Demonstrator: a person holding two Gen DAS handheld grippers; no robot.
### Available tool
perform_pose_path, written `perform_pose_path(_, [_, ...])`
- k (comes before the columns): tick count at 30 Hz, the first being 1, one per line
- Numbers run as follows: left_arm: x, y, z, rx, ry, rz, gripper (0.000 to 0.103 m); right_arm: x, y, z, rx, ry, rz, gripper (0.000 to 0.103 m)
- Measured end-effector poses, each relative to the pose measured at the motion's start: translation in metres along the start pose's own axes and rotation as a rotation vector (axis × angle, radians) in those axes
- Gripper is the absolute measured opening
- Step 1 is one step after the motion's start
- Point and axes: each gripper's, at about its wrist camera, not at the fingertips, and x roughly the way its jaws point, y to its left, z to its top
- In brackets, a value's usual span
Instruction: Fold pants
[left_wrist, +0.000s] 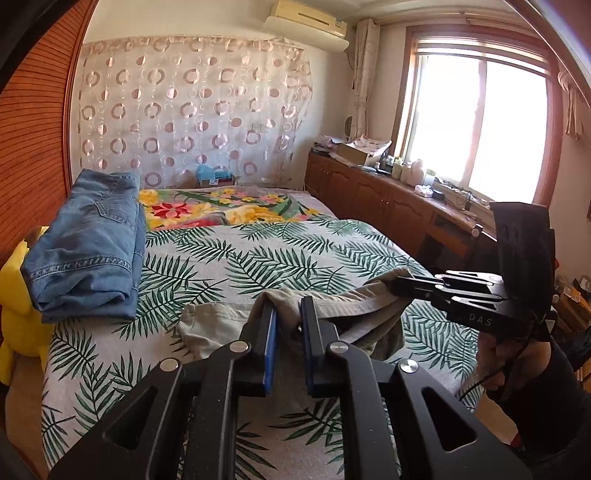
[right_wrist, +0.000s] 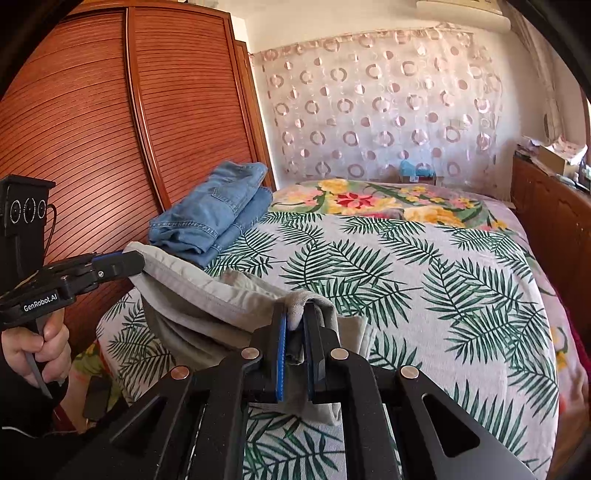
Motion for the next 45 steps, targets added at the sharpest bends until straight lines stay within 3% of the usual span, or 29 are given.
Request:
perform_pose_path(15, [0.048, 0.025, -0.016, -0.039, 0.124, 0.056, 0.013, 0.063, -0.01, 0.003, -0.001, 0.116, -0.026, 0.007])
perform_pose_path(18, [0.051, 0.025, -0.018, -0.037, 0.131, 0.068, 0.023, 0.071, -0.011, 0.003, 0.004, 0.128, -0.028, 0.007])
perform_pose_path(20, [0.052, 0.026, -0.021, -0.035, 0.132, 0.062, 0.035, 0.075, -0.012, 0.002, 0.006, 0.137, -0.027, 0.007])
perform_pose_path(21, [0.051, 0.026, -0.022, -0.035, 0.132, 0.056, 0.046, 0.076, -0.012, 0.002, 0.005, 0.139, -0.028, 0.007])
perform_pose_path(26, [0.048, 0.029, -0.032, -0.044, 0.142, 0.043, 0.062, 0.079, -0.014, 0.002, 0.012, 0.138, -0.025, 0.008])
perform_pose_path(31, [0.043, 0.034, -0.044, -0.049, 0.168, 0.061, 0.063, 0.072, -0.015, -0.001, 0.008, 0.118, -0.032, 0.01])
perform_pose_path(35, [0.045, 0.039, -0.051, -0.058, 0.189, 0.07, 0.063, 0.06, -0.016, -0.002, -0.007, 0.096, -0.081, 0.034])
perform_pose_path(36, [0.047, 0.04, -0.053, -0.059, 0.198, 0.076, 0.063, 0.057, -0.017, -0.002, -0.009, 0.09, -0.084, 0.036])
perform_pose_path(40, [0.053, 0.042, -0.051, -0.051, 0.214, 0.086, 0.063, 0.043, -0.02, -0.008, -0.02, 0.09, -0.066, 0.037])
perform_pose_path(45, [0.066, 0.047, -0.042, -0.038, 0.218, 0.101, 0.063, 0.046, -0.015, -0.017, -0.097, 0.167, -0.065, 0.037])
